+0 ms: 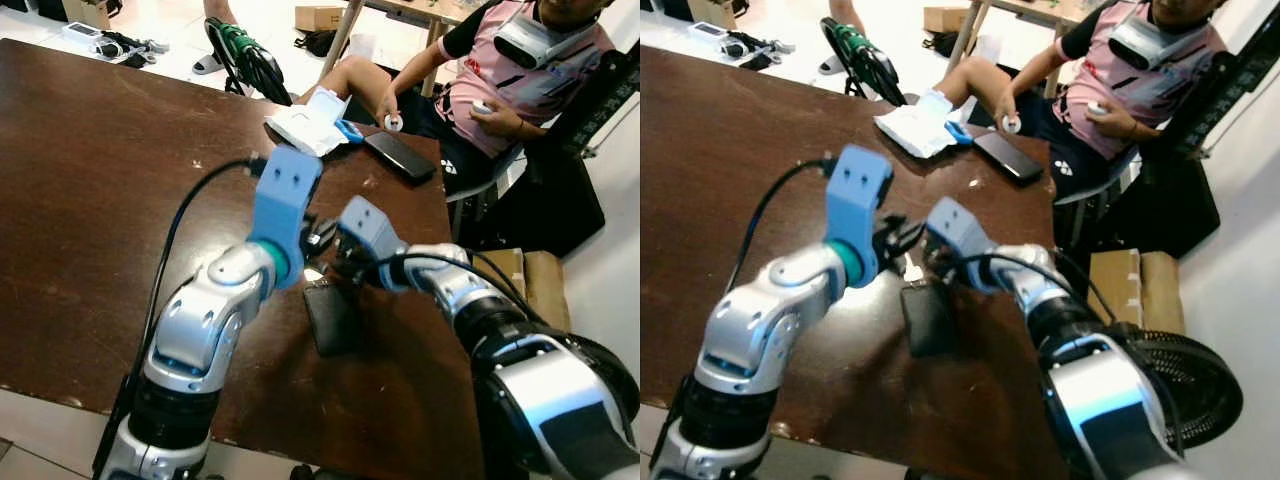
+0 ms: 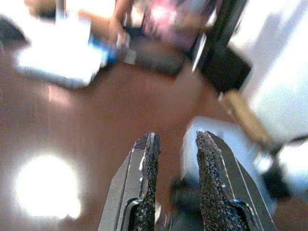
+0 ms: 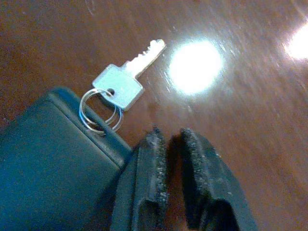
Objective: Hang keys on a hook
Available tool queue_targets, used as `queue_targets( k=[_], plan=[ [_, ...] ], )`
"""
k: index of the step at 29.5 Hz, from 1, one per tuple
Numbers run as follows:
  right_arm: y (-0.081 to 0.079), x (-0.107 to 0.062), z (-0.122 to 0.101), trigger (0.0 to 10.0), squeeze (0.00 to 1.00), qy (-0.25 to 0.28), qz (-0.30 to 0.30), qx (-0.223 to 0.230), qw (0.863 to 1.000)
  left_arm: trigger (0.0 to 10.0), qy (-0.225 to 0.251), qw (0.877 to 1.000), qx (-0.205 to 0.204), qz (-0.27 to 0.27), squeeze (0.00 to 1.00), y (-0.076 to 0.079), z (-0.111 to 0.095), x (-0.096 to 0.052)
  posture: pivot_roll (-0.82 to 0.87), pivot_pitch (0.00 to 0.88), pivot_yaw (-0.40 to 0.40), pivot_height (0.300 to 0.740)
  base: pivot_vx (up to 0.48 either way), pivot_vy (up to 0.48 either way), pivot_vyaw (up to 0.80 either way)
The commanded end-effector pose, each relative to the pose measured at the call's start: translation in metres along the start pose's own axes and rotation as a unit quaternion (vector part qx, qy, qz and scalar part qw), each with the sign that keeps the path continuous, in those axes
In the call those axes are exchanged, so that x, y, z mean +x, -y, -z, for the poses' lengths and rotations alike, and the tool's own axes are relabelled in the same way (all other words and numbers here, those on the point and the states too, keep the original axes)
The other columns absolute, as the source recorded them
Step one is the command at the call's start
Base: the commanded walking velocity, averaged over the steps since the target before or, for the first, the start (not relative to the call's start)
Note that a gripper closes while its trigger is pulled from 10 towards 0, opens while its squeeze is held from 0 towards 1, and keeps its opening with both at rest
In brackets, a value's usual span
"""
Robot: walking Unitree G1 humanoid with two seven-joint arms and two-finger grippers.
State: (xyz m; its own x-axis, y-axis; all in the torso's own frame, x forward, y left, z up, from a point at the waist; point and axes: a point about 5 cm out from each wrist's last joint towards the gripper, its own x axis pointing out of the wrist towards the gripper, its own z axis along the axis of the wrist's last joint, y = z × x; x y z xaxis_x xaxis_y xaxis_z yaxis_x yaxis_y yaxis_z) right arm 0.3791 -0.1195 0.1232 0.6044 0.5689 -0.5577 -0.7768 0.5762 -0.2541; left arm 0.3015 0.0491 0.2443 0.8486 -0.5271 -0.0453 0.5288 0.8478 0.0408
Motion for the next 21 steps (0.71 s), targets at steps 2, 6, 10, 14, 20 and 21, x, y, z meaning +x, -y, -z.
queue_targets(
  k=[2,6,10,14,20,21],
  plan=[
    [0.001,-0.002,0.010,10.0,0.00,-0.010,0.009,0.017,1.000,10.0,-0.014,0.999,0.034,-0.001,0.00,0.002,0.007,-0.005,0.05,0.020,-0.075,0.740,0.000,0.000,0.00],
    [0.014,-0.008,-0.002,10.0,0.00,0.030,0.053,0.029,0.998,10.0,-0.027,0.996,0.088,-0.011,0.00,-0.007,0.015,-0.016,0.05,0.032,-0.046,0.740,0.000,0.000,0.00],
    [0.026,-0.015,-0.014,10.0,0.00,0.067,0.091,0.047,0.992,10.0,-0.012,0.995,0.096,-0.010,0.00,-0.011,0.013,-0.023,0.06,0.027,-0.019,0.740,0.000,0.000,0.00],
    [0.033,-0.019,-0.023,10.0,0.00,0.093,0.108,0.057,0.988,10.0,0.034,0.994,0.102,-0.005,0.00,-0.014,0.002,-0.029,0.06,0.020,-0.001,0.740,0.000,0.000,0.00],
    [0.030,-0.017,-0.029,10.0,0.00,0.106,0.102,0.052,0.988,10.0,0.009,0.992,0.127,-0.022,0.00,-0.029,0.012,-0.039,0.09,0.003,0.024,0.740,0.000,0.000,0.00],
    [0.030,-0.017,-0.029,10.0,0.00,0.106,0.102,0.052,0.988,10.0,0.009,0.992,0.127,-0.022,0.00,-0.029,0.012,-0.039,0.09,0.003,0.024,0.740,0.000,0.000,0.00]
  ],
)
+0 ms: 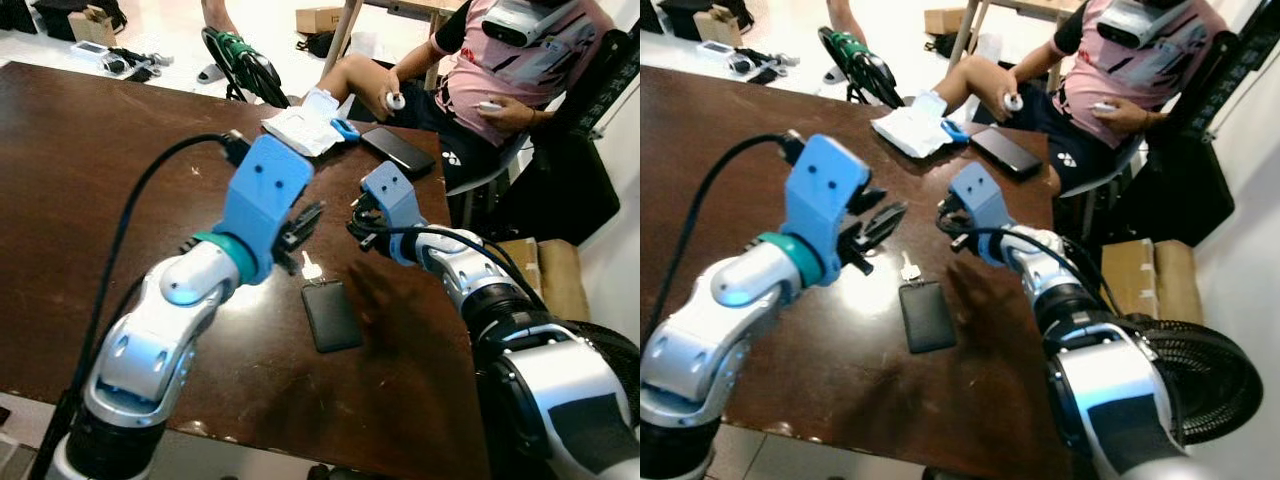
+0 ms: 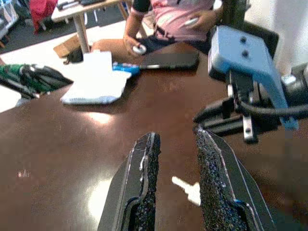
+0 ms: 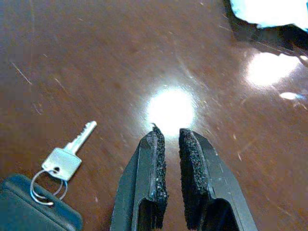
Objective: Hang keys on a hook
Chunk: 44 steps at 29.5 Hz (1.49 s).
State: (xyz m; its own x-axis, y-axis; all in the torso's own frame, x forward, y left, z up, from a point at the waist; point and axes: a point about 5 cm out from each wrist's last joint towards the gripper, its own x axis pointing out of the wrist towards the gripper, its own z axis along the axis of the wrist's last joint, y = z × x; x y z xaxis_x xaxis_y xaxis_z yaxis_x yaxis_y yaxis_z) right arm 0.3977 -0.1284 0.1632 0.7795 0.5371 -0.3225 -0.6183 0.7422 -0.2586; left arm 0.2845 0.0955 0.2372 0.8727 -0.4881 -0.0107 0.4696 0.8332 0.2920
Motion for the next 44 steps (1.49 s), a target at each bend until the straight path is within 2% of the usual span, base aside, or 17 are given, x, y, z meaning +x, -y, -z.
queue_targets(
  k=[1,4,5,6,7,11,15,24,27,29,31,33,35,37,38,41,44],
  plan=[
    [-0.005,0.002,0.003,10.0,0.00,-0.005,-0.015,-0.011,1.000,10.0,-0.024,1.000,0.003,-0.008,0.00,-0.005,0.011,-0.005,0.09,0.000,0.028,0.740,0.000,0.000,0.00],
    [-0.005,0.002,0.003,10.0,0.00,-0.005,-0.015,-0.011,1.000,10.0,-0.024,1.000,0.003,-0.008,0.00,-0.005,0.011,-0.005,0.09,0.000,0.028,0.740,0.000,0.000,0.00],
    [-0.016,0.005,0.007,10.0,0.00,-0.015,-0.045,-0.027,0.998,10.0,-0.046,0.999,0.002,-0.026,0.00,-0.012,0.022,-0.011,0.12,0.000,0.018,0.740,0.000,0.000,0.00],
    [-0.016,0.005,0.007,10.0,0.00,-0.015,-0.045,-0.027,0.998,10.0,-0.046,0.999,0.002,-0.026,0.00,-0.012,0.022,-0.011,0.12,0.000,0.018,0.740,0.000,0.000,0.00],
    [-0.025,0.008,0.012,10.0,0.00,-0.034,-0.068,-0.047,0.996,10.0,-0.058,0.998,0.003,-0.040,0.00,-0.017,0.030,-0.019,0.16,0.000,-0.002,0.740,0.000,0.000,0.00],
    [-0.031,0.008,0.013,10.0,0.00,-0.025,-0.104,-0.048,0.993,10.0,-0.067,0.996,0.009,-0.050,0.00,-0.020,0.037,-0.028,0.16,0.000,-0.003,0.740,0.000,0.000,0.00],
    [-0.031,0.004,0.017,10.0,0.00,-0.007,-0.107,-0.021,0.994,10.0,-0.064,0.997,0.008,-0.045,0.00,-0.019,0.036,-0.026,0.15,0.000,0.011,0.740,0.000,0.000,0.00],
    [-0.051,0.007,0.023,10.0,0.00,-0.008,-0.168,-0.034,0.985,10.0,-0.058,0.998,0.008,-0.037,0.00,-0.018,0.036,-0.022,0.15,0.000,0.012,0.740,0.000,0.000,0.00],
    [-0.051,0.007,0.023,10.0,0.00,-0.008,-0.168,-0.034,0.985,10.0,-0.058,0.998,0.008,-0.037,0.00,-0.018,0.036,-0.022,0.15,0.000,0.012,0.740,0.000,0.000,0.00],
    [-0.061,0.011,0.030,10.0,0.00,-0.043,-0.185,-0.078,0.979,10.0,-0.057,0.998,0.007,-0.036,0.00,-0.017,0.036,-0.023,0.14,0.000,0.012,0.740,0.000,0.000,0.00],
    [-0.061,0.011,0.030,10.0,0.00,-0.043,-0.185,-0.078,0.979,10.0,-0.057,0.998,0.007,-0.036,0.00,-0.017,0.036,-0.023,0.14,0.000,0.012,0.740,0.000,0.000,0.00],
    [-0.066,0.012,0.038,10.0,0.00,-0.075,-0.189,-0.123,0.971,10.0,-0.057,0.998,0.005,-0.035,0.00,-0.015,0.036,-0.024,0.14,0.000,0.010,0.740,0.000,0.000,0.00],
    [-0.066,0.012,0.038,10.0,0.00,-0.075,-0.189,-0.123,0.971,10.0,-0.057,0.998,0.005,-0.035,0.00,-0.015,0.036,-0.024,0.14,0.000,0.010,0.740,0.000,0.000,0.00],
    [-0.069,0.011,0.044,10.0,0.00,-0.094,-0.202,-0.155,0.962,10.0,-0.058,0.998,0.003,-0.034,0.00,-0.014,0.036,-0.024,0.15,0.000,0.003,0.740,0.000,0.000,0.00],
    [-0.069,0.011,0.044,10.0,0.00,-0.094,-0.202,-0.155,0.962,10.0,-0.058,0.998,0.003,-0.034,0.00,-0.014,0.036,-0.024,0.15,0.000,0.003,0.740,0.000,0.000,0.00],
    [-0.072,0.008,0.047,10.0,0.00,-0.100,-0.232,-0.185,0.950,10.0,-0.059,0.998,0.000,-0.033,0.00,-0.013,0.037,-0.025,0.15,0.000,0.002,0.740,0.000,0.000,0.00],
    [-0.073,0.007,0.047,10.0,0.00,-0.097,-0.238,-0.186,0.948,10.0,-0.060,0.998,0.000,-0.033,0.00,-0.013,0.038,-0.025,0.15,0.000,0.002,0.740,0.000,0.000,0.00]
  ],
)
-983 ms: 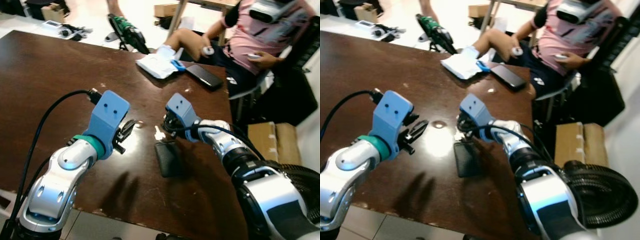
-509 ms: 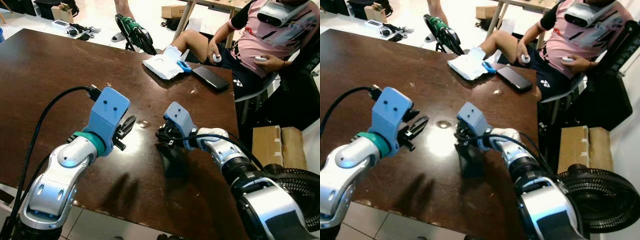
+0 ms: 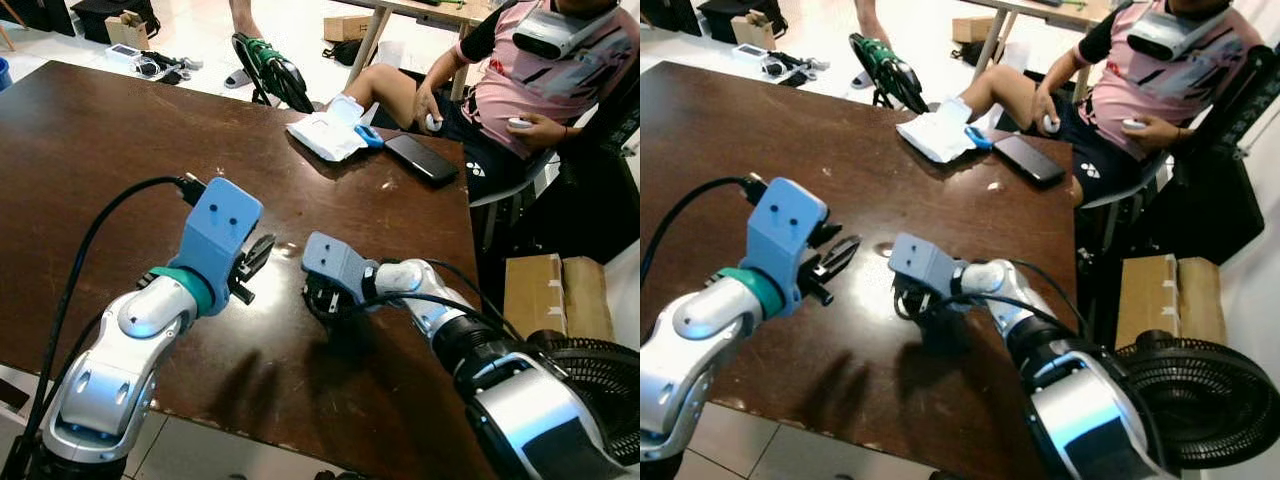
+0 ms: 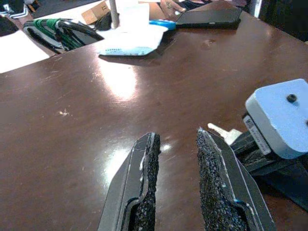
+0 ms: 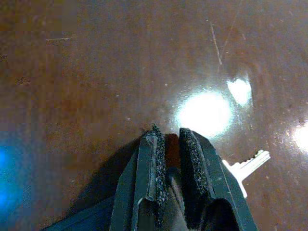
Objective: Hang keys on a hook
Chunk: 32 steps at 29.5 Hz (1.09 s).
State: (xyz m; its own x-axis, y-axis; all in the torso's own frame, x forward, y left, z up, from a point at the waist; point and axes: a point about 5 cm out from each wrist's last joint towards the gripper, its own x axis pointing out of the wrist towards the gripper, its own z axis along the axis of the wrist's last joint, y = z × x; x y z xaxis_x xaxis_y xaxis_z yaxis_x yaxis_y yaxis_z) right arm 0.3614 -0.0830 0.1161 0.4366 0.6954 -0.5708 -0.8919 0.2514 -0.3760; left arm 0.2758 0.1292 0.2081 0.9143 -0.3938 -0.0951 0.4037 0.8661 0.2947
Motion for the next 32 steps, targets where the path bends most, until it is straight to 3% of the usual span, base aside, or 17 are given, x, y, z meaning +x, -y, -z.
queue_targets(
  k=[1,9,14,24,29,31,32],
  plan=[
    [-0.008,-0.001,0.014,10.0,0.00,-0.020,-0.022,0.016,0.999,10.0,-0.004,1.000,0.000,0.006,0.00,0.003,0.002,-0.001,0.13,0.005,0.003,0.740,0.000,0.000,0.00],
    [-0.004,-0.009,0.018,10.0,0.00,-0.012,-0.023,0.022,0.999,10.0,-0.003,1.000,-0.001,0.013,0.00,0.005,0.002,0.000,0.13,0.005,0.008,0.740,0.000,0.000,0.00],
    [-0.006,-0.017,0.011,10.0,0.00,0.015,-0.071,-0.028,0.997,10.0,-0.001,1.000,-0.001,0.013,0.00,0.005,0.001,0.001,0.13,0.005,0.007,0.740,0.000,0.000,0.00],
    [-0.005,-0.030,0.012,10.0,0.00,0.031,-0.069,-0.030,0.997,10.0,-0.001,1.000,-0.002,0.015,0.00,0.005,0.001,0.001,0.11,0.006,0.016,0.740,0.000,0.000,0.00],
    [-0.004,-0.038,0.007,10.0,0.00,0.062,-0.052,-0.015,0.997,10.0,-0.002,1.000,-0.002,0.017,0.00,0.004,0.001,0.002,0.11,0.003,0.015,0.740,0.000,0.000,0.00],
    [0.011,-0.044,0.007,10.0,0.00,0.084,0.038,0.061,0.994,10.0,-0.002,1.000,-0.002,0.017,0.00,0.004,0.002,0.003,0.10,0.000,0.023,0.740,0.000,0.000,0.00],
    [0.011,-0.044,0.007,10.0,0.00,0.084,0.038,0.061,0.994,10.0,-0.002,1.000,-0.002,0.017,0.00,0.004,0.002,0.003,0.10,0.000,0.023,0.740,0.000,0.000,0.00]
  ],
)
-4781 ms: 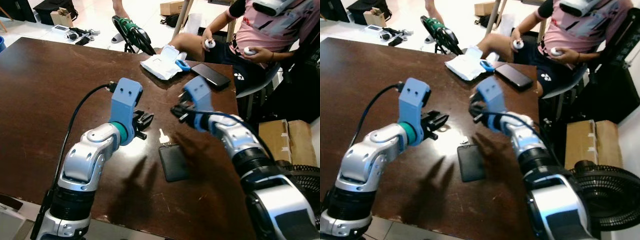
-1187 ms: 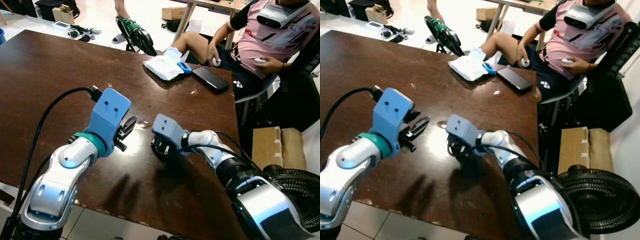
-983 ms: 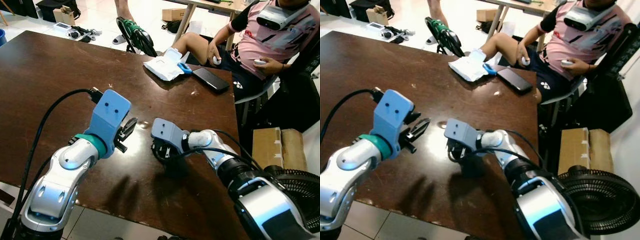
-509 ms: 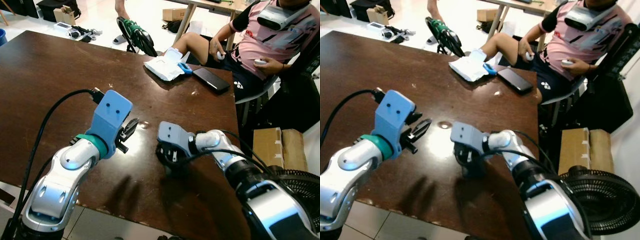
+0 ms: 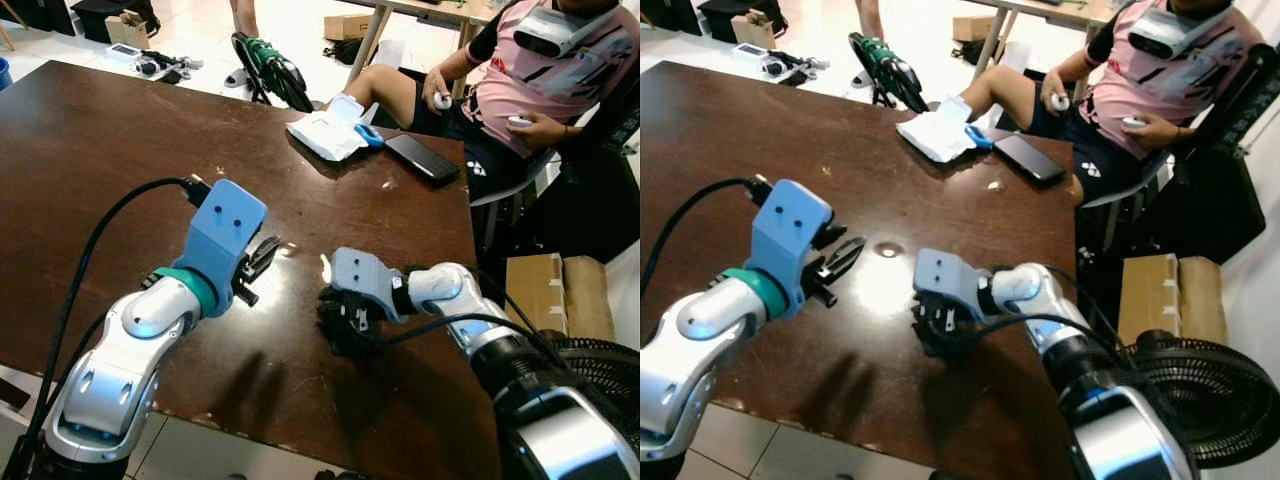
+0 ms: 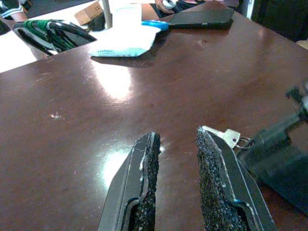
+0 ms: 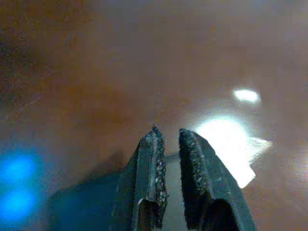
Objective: Hang keys on a hook
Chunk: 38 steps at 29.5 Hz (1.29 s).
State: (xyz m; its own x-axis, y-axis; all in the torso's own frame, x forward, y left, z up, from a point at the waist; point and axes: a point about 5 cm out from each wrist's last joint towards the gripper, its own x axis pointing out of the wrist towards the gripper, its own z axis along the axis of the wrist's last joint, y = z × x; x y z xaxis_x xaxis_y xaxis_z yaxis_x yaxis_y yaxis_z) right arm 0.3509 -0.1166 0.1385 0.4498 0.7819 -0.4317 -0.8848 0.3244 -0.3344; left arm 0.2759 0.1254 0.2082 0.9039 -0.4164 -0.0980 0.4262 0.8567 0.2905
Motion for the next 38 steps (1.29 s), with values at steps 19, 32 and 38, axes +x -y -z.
queue_targets(
  k=[19,32,38],
  plan=[
    [0.015,0.022,0.011,10.0,1.00,-0.055,0.123,0.146,0.980,10.0,-0.002,1.000,-0.002,0.012,0.00,0.005,0.003,0.002,0.11,0.000,0.014,0.740,0.000,0.000,0.00],
    [0.008,0.029,0.019,10.0,0.00,-0.089,0.125,0.161,0.975,10.0,-0.003,1.000,-0.007,0.015,0.00,0.007,0.005,0.001,0.09,0.000,0.008,0.740,0.000,0.000,0.00],
    [0.013,0.028,0.019,10.0,0.00,-0.084,0.165,0.213,0.959,10.0,-0.002,1.000,-0.006,0.018,0.00,0.008,0.004,0.002,0.09,0.000,0.005,0.740,0.000,0.000,0.00]
  ],
)
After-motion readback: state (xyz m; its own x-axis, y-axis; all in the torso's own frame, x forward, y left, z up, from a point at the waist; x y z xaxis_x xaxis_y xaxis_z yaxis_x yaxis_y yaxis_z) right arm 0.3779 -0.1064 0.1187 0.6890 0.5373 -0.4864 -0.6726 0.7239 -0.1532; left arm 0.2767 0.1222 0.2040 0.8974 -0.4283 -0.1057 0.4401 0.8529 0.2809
